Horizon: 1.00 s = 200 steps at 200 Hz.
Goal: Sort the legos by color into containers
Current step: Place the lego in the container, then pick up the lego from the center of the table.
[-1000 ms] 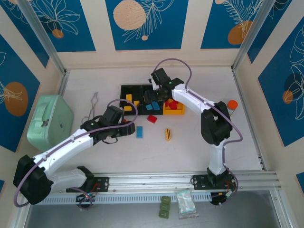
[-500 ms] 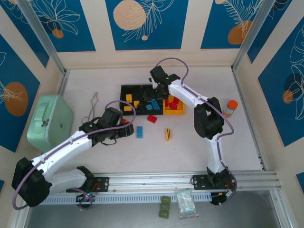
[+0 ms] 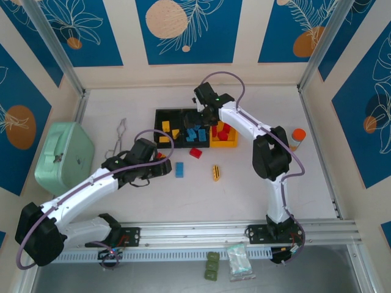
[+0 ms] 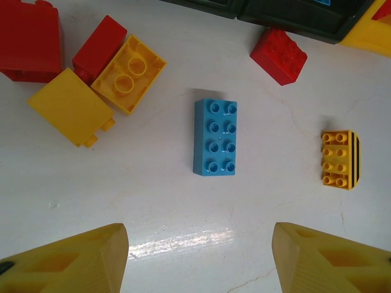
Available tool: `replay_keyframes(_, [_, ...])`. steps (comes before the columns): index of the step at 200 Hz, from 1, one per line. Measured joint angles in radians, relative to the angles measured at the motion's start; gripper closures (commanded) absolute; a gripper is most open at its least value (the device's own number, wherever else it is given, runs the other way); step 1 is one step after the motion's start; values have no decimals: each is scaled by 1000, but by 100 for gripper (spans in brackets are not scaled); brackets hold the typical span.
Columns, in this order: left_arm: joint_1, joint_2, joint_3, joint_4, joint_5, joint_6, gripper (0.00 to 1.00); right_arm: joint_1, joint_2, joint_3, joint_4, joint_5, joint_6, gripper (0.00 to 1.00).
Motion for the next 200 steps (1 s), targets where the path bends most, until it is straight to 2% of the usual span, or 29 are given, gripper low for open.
replay_keyframes(46, [34, 17, 0, -39, -30, -20, 35, 5, -247, -214, 49, -30, 38, 25])
replay_keyframes(99, [56, 186, 16, -34, -79, -26, 35, 71, -537, -576, 125, -80, 94, 25])
replay_keyframes(135, [79, 272, 44, -8, -129, -26, 30, 85, -621, -697, 135, -91, 129, 26])
replay_keyframes(200, [115, 394, 45, 83, -170, -25, 30, 85, -646, -710, 166, -100, 148, 28])
